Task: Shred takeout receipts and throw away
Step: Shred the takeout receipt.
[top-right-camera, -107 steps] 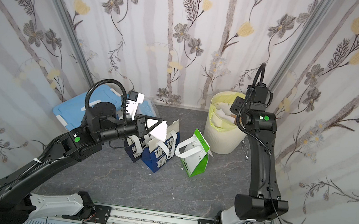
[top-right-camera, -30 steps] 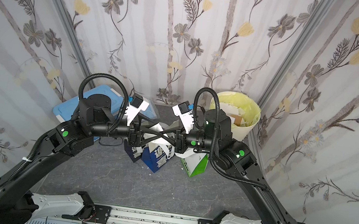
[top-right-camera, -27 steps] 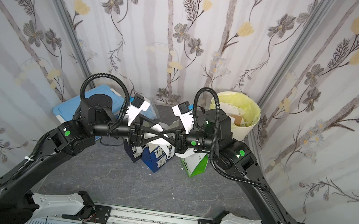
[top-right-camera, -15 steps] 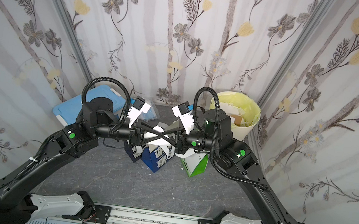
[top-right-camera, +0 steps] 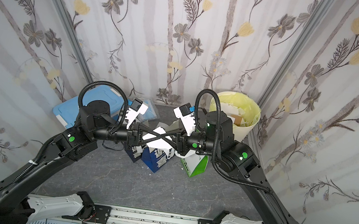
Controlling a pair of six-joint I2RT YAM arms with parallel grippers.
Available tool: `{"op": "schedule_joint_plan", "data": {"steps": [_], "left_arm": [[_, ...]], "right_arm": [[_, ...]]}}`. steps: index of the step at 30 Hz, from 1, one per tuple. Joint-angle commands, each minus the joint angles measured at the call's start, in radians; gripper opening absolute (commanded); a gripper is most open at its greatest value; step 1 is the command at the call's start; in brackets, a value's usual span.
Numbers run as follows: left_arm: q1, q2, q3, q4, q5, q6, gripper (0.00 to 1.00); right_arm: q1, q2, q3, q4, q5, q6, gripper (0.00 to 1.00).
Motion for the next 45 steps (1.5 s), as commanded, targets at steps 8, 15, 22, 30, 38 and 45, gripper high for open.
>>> {"op": "schedule_joint_plan", "data": {"steps": [8,15,22,30,38,45], "left_arm": [[0.002,-0.029,-0.102,0.328,-0.038,-0.169,0.0],[0.002,-0.029,-0.111,0.328,-0.045,-0.186,0.0],[0.003,-0.032,-0.125,0.355,-0.046,-0.209,0.0],[0.002,-0.04,-0.133,0.359,-0.044,-0.209,0.0],[0.002,-0.012,-0.127,0.449,-0.058,-0.289,0.41],[0.002,0.011,-0.127,0.496,-0.052,-0.327,0.24]], "right_arm": [[0.007,-0.138,-0.252,0.36,-0.14,0.169,0.5],[0.008,-0.15,-0.24,0.411,-0.124,0.163,0.53],[0.007,-0.154,-0.236,0.399,-0.053,0.145,0.36],[0.007,-0.144,-0.226,0.391,0.002,0.142,0.0],[0.01,-0.105,-0.207,0.346,-0.039,0.128,0.0],[0.011,-0.075,-0.165,0.296,-0.034,0.095,0.0]]}}
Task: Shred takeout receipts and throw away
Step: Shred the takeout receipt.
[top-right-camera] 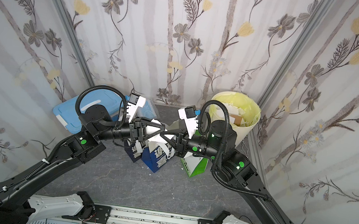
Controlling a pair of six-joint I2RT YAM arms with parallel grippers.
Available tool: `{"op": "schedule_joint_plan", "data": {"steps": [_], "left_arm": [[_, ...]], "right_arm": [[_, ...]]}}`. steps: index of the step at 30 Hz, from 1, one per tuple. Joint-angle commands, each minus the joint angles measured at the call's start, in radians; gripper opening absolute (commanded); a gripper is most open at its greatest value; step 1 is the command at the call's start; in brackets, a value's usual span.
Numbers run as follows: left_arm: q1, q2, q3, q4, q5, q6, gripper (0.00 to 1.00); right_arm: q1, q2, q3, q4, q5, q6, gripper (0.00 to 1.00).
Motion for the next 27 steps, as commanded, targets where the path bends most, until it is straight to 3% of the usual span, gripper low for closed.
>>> {"op": "schedule_joint_plan", "data": {"steps": [1,8,15,17,19,22,27], "left_arm": [[0.001,-0.004,0.002,0.073,0.002,-0.024,0.21],[0.002,-0.024,-0.018,0.067,-0.013,-0.025,0.17],[0.002,-0.021,-0.015,0.052,-0.036,-0.027,0.0],[0.002,-0.021,-0.004,0.024,-0.057,-0.027,0.0],[0.002,-0.018,0.017,-0.039,-0.102,-0.025,0.0],[0.001,-0.006,0.067,-0.184,-0.22,-0.032,0.0],[-0.005,0.01,0.103,-0.359,-0.424,-0.072,0.0]], "right_arm": [[0.0,0.007,0.013,-0.021,-0.001,-0.03,0.0],[0.001,0.015,0.013,-0.049,0.013,-0.038,0.0],[0.001,0.011,0.017,-0.048,0.023,-0.036,0.0],[0.001,0.012,0.025,-0.062,0.048,-0.042,0.0],[0.011,0.02,0.043,-0.097,0.116,-0.07,0.0],[0.067,0.039,0.098,-0.169,0.343,-0.177,0.0],[0.187,0.041,0.122,-0.115,0.606,-0.355,0.0]]}}
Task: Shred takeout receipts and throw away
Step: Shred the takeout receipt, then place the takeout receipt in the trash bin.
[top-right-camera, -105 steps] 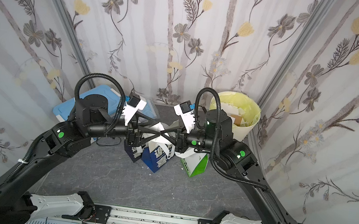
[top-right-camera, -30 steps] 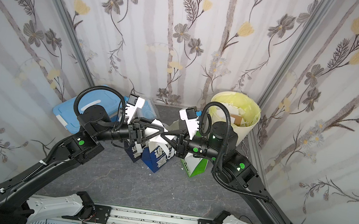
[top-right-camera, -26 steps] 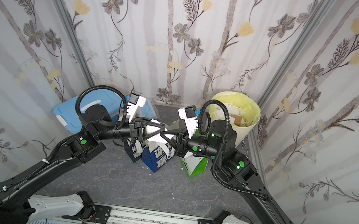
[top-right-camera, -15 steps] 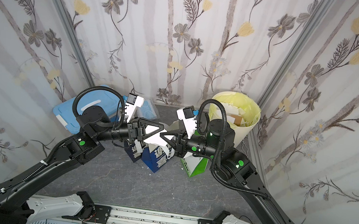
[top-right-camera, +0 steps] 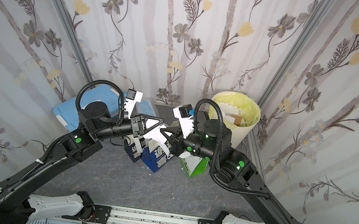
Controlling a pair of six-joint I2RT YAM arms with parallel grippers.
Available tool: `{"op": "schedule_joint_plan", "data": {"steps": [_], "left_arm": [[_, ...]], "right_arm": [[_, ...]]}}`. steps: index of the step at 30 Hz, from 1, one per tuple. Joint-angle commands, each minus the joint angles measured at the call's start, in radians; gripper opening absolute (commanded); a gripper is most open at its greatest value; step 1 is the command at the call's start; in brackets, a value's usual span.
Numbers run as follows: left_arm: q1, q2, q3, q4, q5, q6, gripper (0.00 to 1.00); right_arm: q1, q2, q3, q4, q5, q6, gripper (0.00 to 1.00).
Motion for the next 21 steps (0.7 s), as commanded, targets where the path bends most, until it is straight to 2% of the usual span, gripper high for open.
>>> {"op": "schedule_joint_plan", "data": {"steps": [1,4,8,10,12,15,17,21], "left_arm": [[-0.001,0.004,0.012,-0.143,-0.206,-0.035,0.0],[-0.002,0.006,0.0,-0.176,-0.288,-0.047,0.0],[0.0,0.007,-0.011,-0.196,-0.359,-0.036,0.0],[0.002,0.007,-0.01,-0.204,-0.379,-0.019,0.0],[0.005,0.007,-0.01,-0.196,-0.379,-0.008,0.0],[0.005,0.007,-0.005,-0.168,-0.356,0.013,0.0],[0.006,0.005,-0.004,-0.144,-0.336,0.021,0.0],[0.006,-0.013,-0.012,-0.119,-0.309,0.029,0.0]], "right_arm": [[0.063,-0.002,0.008,0.031,0.247,-0.181,0.0],[0.1,-0.008,0.007,0.065,0.199,-0.211,0.0],[0.098,-0.043,-0.005,0.136,0.109,-0.154,0.0],[0.089,-0.068,-0.016,0.176,0.112,-0.141,0.0],[0.06,-0.088,-0.024,0.203,0.185,-0.127,0.0],[-0.066,-0.083,-0.012,0.181,0.386,-0.085,0.0],[-0.208,-0.048,0.024,0.133,0.494,-0.013,0.0],[-0.454,0.054,0.096,0.046,0.519,0.104,0.0]]}}
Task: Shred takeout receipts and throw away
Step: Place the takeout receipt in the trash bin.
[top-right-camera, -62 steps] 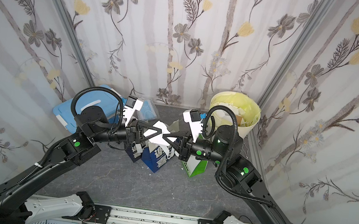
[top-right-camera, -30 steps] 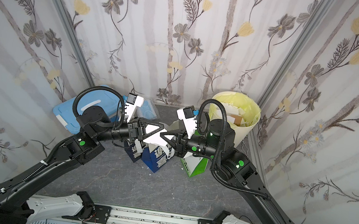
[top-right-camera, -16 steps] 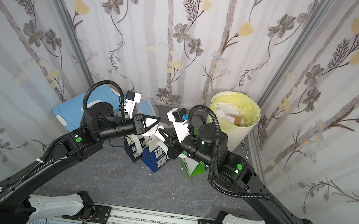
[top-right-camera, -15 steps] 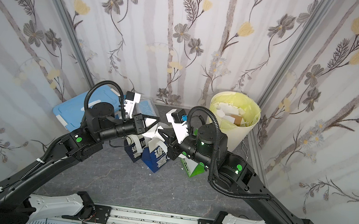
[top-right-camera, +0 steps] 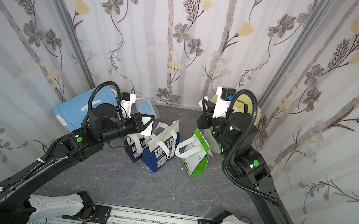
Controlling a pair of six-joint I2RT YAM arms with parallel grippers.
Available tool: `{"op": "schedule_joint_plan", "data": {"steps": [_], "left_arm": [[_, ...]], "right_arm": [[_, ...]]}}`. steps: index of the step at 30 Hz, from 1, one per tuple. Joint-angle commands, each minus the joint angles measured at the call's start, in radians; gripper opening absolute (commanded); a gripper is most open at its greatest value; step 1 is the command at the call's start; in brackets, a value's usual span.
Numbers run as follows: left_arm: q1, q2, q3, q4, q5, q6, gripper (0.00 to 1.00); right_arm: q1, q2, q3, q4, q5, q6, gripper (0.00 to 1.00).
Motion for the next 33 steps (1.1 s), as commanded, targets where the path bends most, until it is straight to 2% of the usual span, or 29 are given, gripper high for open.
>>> {"op": "schedule_joint_plan", "data": {"steps": [1,5,7,9,12,15,18,23,27,30,32,33], "left_arm": [[0.002,-0.018,-0.005,0.064,0.028,0.025,0.0],[0.002,-0.047,-0.018,0.063,0.033,0.026,0.0],[0.002,-0.059,-0.023,0.063,0.036,0.027,0.0],[0.002,-0.068,-0.028,0.062,0.04,0.025,0.0],[0.002,-0.072,-0.031,0.066,0.046,0.024,0.0],[0.002,-0.072,-0.031,0.07,0.052,0.019,0.0],[0.002,-0.07,-0.032,0.077,0.056,0.018,0.0],[0.002,-0.056,-0.034,0.098,0.074,0.005,0.0],[0.002,-0.044,-0.031,0.11,0.087,-0.003,0.0],[0.002,-0.043,-0.034,0.11,0.088,-0.004,0.0],[0.002,-0.043,-0.035,0.109,0.088,-0.004,0.0],[0.002,-0.043,-0.036,0.109,0.088,-0.004,0.0]], "right_arm": [[-0.144,0.073,0.047,-0.074,0.078,0.127,0.0],[-0.314,0.224,0.136,-0.166,0.026,0.226,0.0],[-0.365,0.302,0.199,-0.233,0.008,0.249,0.0],[-0.405,0.397,0.254,-0.284,-0.021,0.255,0.06],[-0.439,0.511,0.362,-0.384,-0.046,0.256,0.2],[-0.448,0.601,0.476,-0.497,-0.044,0.245,0.26],[-0.448,0.622,0.521,-0.546,-0.035,0.239,0.37],[-0.447,0.605,0.502,-0.582,0.058,0.191,0.55],[-0.447,0.632,0.492,-0.659,0.272,0.153,0.62],[-0.446,0.658,0.496,-0.698,0.361,0.135,0.65],[-0.445,0.665,0.514,-0.706,0.334,0.128,0.64],[-0.446,0.656,0.515,-0.689,0.249,0.115,0.64]]}}
